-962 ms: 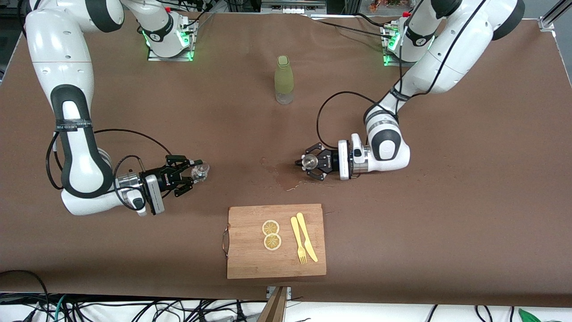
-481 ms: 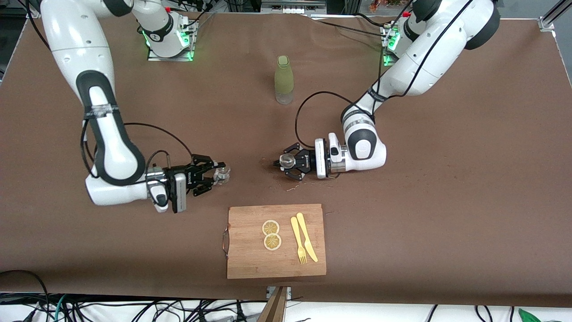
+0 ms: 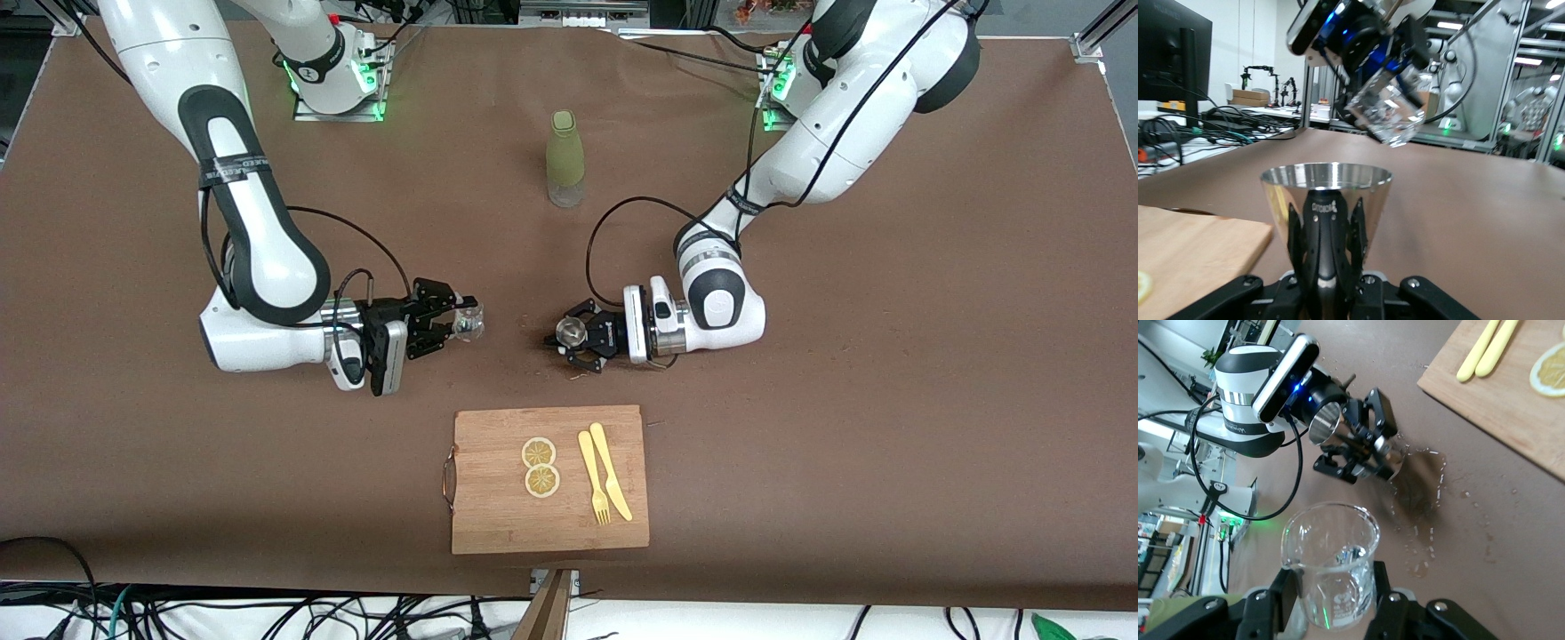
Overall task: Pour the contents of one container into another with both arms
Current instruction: 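Lift the beaker with the right gripper toward the jigger held by the left gripper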
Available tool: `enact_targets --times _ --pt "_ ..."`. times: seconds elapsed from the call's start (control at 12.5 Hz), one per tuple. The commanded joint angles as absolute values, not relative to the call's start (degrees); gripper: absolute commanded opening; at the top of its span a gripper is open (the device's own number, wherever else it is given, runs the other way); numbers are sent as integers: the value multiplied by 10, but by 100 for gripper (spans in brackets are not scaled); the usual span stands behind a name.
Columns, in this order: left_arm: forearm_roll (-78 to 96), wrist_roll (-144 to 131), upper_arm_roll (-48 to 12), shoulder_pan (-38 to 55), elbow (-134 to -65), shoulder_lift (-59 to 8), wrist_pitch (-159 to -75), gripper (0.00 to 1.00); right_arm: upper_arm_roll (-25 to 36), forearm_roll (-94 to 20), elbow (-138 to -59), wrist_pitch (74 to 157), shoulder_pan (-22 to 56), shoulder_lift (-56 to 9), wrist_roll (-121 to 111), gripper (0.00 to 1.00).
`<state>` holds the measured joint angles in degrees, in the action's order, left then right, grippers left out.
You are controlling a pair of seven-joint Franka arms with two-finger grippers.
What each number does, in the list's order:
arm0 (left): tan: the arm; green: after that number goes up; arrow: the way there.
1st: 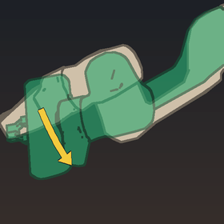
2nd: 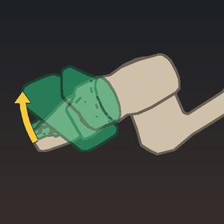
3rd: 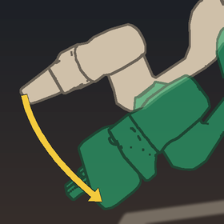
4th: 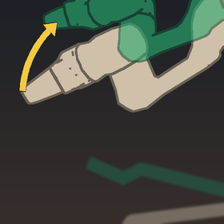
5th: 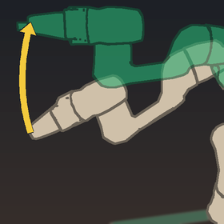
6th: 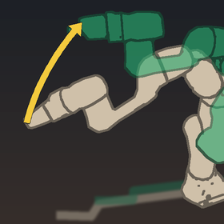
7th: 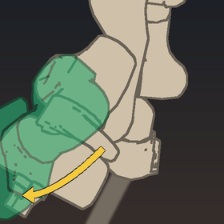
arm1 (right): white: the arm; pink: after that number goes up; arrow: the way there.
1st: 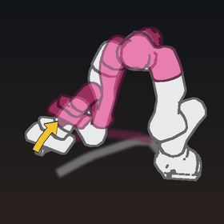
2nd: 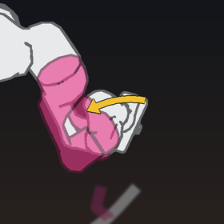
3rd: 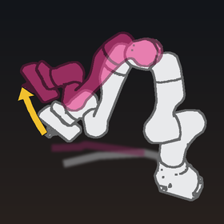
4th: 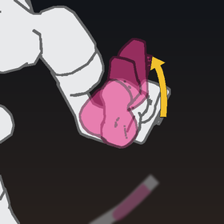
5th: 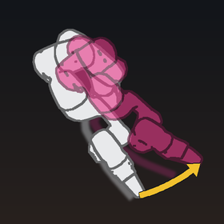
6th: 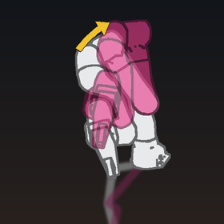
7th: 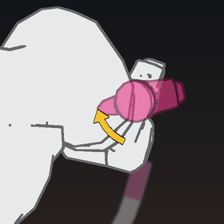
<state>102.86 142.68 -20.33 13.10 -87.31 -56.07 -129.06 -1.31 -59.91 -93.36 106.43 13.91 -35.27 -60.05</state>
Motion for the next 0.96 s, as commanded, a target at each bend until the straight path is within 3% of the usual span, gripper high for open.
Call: enact_targets --times 0.0,0.88 --pt "1044 1465 -198 148 -846 -570 -1323 0 -11 -613 -963 1091 158 -325 -536 15" --pt "1055 1500 -200 164 -844 -609 -1339 0 -10 -641 -950 1188 235 -328 -325 15"
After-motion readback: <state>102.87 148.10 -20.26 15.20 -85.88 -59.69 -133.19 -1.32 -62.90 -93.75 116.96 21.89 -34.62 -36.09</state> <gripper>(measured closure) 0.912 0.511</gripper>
